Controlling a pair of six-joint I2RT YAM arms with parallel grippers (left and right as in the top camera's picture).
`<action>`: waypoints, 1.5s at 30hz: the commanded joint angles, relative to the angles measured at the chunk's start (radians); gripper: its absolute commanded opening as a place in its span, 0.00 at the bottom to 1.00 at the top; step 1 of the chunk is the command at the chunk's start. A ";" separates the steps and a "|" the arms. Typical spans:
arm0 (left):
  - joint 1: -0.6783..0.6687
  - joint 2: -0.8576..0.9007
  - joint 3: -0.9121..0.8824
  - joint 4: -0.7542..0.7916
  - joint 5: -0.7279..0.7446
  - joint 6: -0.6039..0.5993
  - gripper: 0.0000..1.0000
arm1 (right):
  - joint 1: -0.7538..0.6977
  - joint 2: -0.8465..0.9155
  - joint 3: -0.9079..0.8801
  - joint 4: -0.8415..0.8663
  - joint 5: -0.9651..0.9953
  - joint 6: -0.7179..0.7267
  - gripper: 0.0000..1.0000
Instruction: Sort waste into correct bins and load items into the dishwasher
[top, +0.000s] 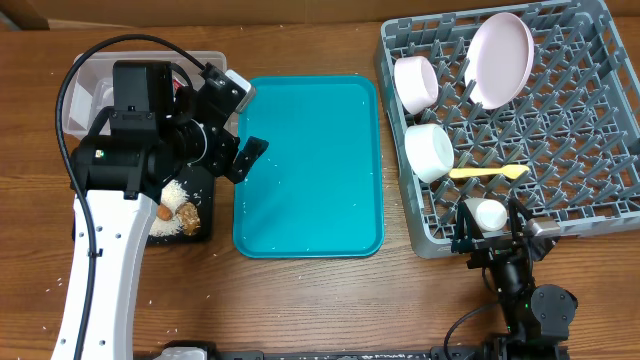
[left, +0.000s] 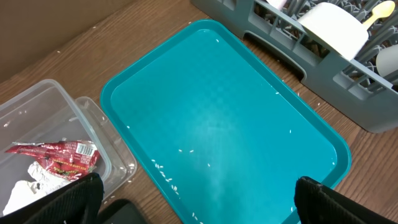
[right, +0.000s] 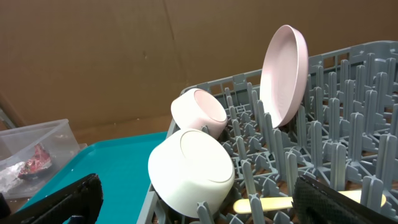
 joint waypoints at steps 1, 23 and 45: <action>-0.002 -0.006 0.012 -0.002 0.000 0.023 1.00 | -0.005 -0.012 -0.011 0.009 -0.001 0.003 1.00; 0.017 -1.170 -1.243 0.875 -0.131 -0.177 1.00 | -0.005 -0.012 -0.011 0.009 -0.001 0.003 1.00; 0.020 -1.376 -1.444 0.896 -0.171 -0.281 1.00 | -0.005 -0.012 -0.011 0.009 -0.001 0.003 1.00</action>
